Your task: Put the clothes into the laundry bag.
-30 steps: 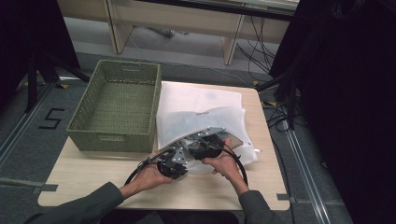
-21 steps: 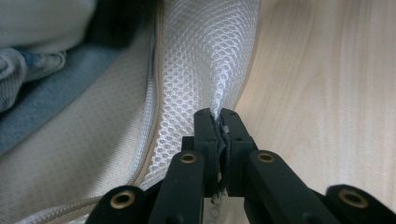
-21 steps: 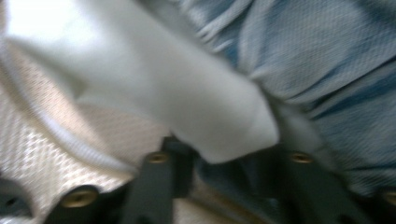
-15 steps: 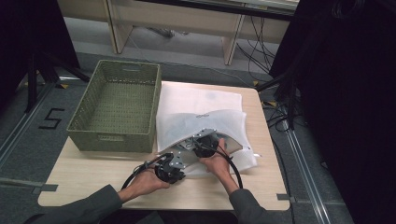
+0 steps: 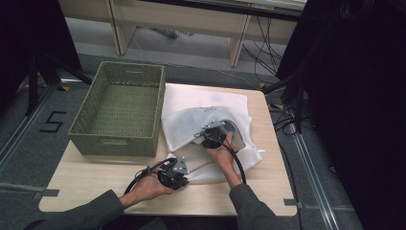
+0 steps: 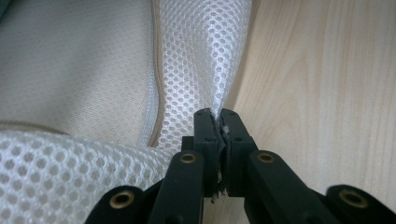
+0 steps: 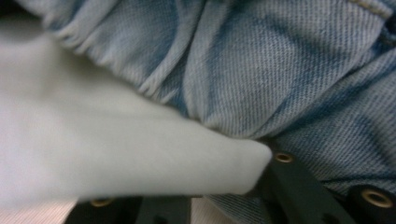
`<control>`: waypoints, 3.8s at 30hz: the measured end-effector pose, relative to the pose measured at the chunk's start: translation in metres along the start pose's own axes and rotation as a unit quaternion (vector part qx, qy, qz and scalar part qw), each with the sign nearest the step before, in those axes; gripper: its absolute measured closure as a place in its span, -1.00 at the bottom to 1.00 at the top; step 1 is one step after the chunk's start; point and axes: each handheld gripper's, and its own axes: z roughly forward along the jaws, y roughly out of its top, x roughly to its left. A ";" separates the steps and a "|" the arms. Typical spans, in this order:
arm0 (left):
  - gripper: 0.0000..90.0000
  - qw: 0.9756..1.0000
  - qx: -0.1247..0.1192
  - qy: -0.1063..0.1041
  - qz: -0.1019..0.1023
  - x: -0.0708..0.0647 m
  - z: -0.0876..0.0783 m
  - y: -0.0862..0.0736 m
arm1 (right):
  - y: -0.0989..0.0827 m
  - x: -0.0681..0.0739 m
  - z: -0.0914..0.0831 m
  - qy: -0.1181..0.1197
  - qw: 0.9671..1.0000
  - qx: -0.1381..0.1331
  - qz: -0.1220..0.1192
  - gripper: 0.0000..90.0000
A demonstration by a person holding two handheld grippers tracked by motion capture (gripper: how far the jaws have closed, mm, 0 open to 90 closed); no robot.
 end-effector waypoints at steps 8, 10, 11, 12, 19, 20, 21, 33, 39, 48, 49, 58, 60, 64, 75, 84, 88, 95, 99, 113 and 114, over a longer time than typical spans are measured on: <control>0.84 1.000 -0.003 -0.004 -0.003 0.000 0.001 0.000 | -0.002 0.003 -0.041 0.072 0.997 -0.002 0.012 0.29; 0.82 1.000 -0.008 -0.006 -0.016 -0.001 0.002 0.000 | -0.006 0.001 -0.050 0.070 0.997 -0.010 0.014 0.26; 0.82 1.000 -0.005 -0.007 -0.013 -0.001 0.001 0.000 | -0.007 0.001 -0.056 0.078 0.997 -0.007 0.022 0.24; 0.81 1.000 -0.007 -0.016 -0.010 -0.001 0.002 0.001 | -0.009 0.000 -0.057 0.073 0.997 -0.024 0.025 0.22; 0.69 0.998 -0.040 -0.015 -0.043 0.006 -0.009 0.008 | -0.017 -0.006 -0.085 0.087 0.995 -0.030 0.038 0.17; 0.67 0.999 -0.043 -0.011 -0.032 0.010 -0.015 0.011 | -0.019 -0.007 -0.087 0.085 0.995 -0.034 0.039 0.17; 0.64 0.998 -0.049 -0.003 -0.031 0.012 -0.022 0.014 | -0.021 -0.009 -0.090 0.085 0.995 -0.032 0.039 0.17; 0.22 0.982 -0.135 0.132 -0.010 0.042 -0.064 0.068 | -0.043 -0.027 -0.108 0.076 0.994 -0.047 0.062 0.15; 0.02 0.982 -0.128 0.135 -0.009 0.055 -0.048 0.103 | -0.051 -0.025 -0.120 0.078 0.993 -0.039 0.077 0.06; -0.09 0.976 -0.096 0.194 0.011 0.061 -0.010 0.130 | -0.066 -0.027 -0.129 0.075 0.994 -0.042 0.074 -0.03; 0.08 0.976 -0.089 0.198 0.021 0.063 -0.007 0.131 | -0.067 -0.027 -0.130 0.075 0.994 -0.039 0.070 -0.03; 0.91 0.977 -0.074 0.185 0.071 0.060 -0.023 0.124 | -0.073 -0.023 -0.133 0.085 0.994 -0.038 0.066 -0.04; 0.91 0.980 -0.069 0.170 0.082 0.052 -0.031 0.118 | -0.073 -0.024 -0.140 0.085 0.993 -0.034 0.078 -0.04; 0.91 0.985 -0.035 0.141 0.095 0.038 -0.017 0.095 | -0.075 -0.025 -0.145 0.090 0.992 -0.040 0.082 -0.04; 0.90 0.992 0.036 0.089 0.077 0.040 0.040 0.058 | -0.085 -0.030 -0.153 0.091 0.992 -0.036 0.079 -0.04; 0.67 0.994 0.011 0.084 0.065 0.036 0.023 0.061 | -0.087 -0.032 -0.152 0.088 0.992 -0.035 0.088 -0.04; 0.61 0.994 -0.005 0.084 0.065 0.031 0.013 0.062 | -0.086 -0.032 -0.153 0.086 0.992 -0.040 0.086 -0.05; 0.53 0.993 -0.024 0.084 0.081 0.016 -0.003 0.060 | -0.084 -0.032 -0.158 0.093 0.990 -0.048 0.092 -0.06; 0.60 0.992 -0.023 0.086 0.092 0.014 -0.006 0.059 | -0.085 -0.033 -0.159 0.086 0.991 -0.050 0.088 -0.06; -0.03 0.997 -0.028 0.060 0.032 0.016 -0.001 0.051 | -0.085 -0.033 -0.159 0.085 0.990 -0.047 0.103 -0.08; -0.08 0.997 -0.031 0.061 0.030 0.014 -0.004 0.050 | -0.085 -0.033 -0.158 0.088 0.989 -0.049 0.105 -0.08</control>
